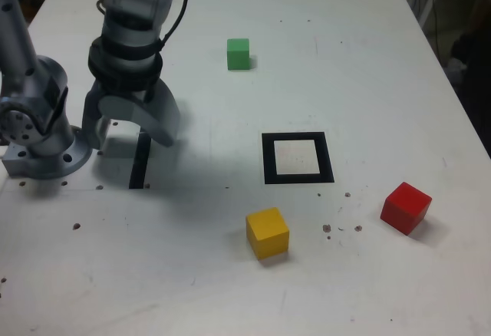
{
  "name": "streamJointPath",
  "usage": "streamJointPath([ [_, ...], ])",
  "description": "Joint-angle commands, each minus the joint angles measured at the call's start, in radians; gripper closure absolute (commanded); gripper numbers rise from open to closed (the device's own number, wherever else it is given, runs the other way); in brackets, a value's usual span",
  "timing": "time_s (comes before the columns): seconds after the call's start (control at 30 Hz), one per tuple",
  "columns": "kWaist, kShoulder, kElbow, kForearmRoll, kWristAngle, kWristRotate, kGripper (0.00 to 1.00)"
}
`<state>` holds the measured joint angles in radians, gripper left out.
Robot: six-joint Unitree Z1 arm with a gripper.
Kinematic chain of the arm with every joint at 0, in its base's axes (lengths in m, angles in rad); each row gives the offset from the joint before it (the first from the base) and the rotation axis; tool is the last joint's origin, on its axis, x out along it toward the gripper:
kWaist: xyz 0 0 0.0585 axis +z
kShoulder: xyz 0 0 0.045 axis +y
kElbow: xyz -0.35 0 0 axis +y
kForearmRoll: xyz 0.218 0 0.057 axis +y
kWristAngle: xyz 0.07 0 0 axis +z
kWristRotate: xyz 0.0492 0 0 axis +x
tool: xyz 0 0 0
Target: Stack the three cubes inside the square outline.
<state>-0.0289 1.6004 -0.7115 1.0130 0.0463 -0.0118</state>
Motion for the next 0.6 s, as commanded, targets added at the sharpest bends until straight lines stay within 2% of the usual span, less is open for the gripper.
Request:
streamJointPath([
  [0.0,0.001,-0.008,0.003,-0.003,-0.004,0.001,0.01],
  [0.17,0.001,-0.019,0.007,-0.011,-0.021,0.0,0.01],
  [0.3,-0.004,-0.033,-0.058,0.023,-0.021,-0.003,0.01],
  [0.43,-0.048,0.013,-0.264,0.133,0.034,-0.006,0.01],
  [0.5,-0.086,0.072,-0.424,0.211,0.076,-0.001,0.01],
  [0.57,-0.116,0.136,-0.566,0.263,0.1,0.017,0.01],
])
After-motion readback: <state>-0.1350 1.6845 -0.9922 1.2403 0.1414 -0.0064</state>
